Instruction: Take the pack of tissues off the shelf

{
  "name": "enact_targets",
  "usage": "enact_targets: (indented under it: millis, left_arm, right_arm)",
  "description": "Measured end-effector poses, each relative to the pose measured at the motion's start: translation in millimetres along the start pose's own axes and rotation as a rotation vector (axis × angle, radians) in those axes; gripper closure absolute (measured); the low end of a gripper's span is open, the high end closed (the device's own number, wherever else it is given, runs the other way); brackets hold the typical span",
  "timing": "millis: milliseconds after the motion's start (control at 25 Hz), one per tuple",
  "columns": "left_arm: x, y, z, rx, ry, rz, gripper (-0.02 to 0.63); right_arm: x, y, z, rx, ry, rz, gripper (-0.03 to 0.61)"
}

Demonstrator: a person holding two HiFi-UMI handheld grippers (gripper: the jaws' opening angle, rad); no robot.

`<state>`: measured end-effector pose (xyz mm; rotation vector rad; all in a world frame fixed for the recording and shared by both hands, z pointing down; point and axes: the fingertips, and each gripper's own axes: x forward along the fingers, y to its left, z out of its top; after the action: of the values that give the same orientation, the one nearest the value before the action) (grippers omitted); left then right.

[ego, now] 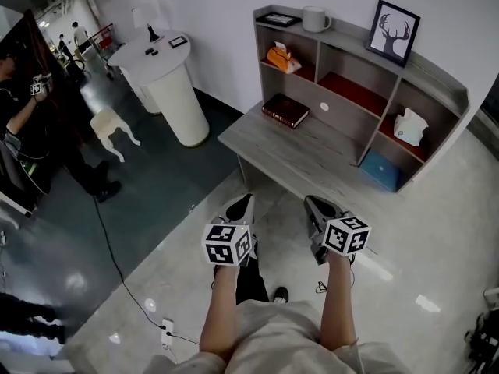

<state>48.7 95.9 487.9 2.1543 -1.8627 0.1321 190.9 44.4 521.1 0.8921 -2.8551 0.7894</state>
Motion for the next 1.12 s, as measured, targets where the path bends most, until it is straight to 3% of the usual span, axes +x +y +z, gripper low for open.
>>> enact_targets:
  millis: [280, 600, 1120]
  left_arm:
    - [36.2, -2.2, 9.1, 0.024, -0.009, -0.063, 0.606]
    - [80.8, 27.0, 58.4, -0.024, -0.142, -0.111, 0.606]
    - [175.7, 107.1, 93.4, -0.017, -0.071, -0.168, 0.604]
  right_arm:
    - [8.5, -32.6, 27.4, 0.019, -0.055, -0.054, 0.563]
    - [54.6, -57.5, 65.7, 0.010, -0.124, -0.102, 0.563]
    - [165.6, -83.4, 126.3, 0.005, -0.240, -0.115, 0.561]
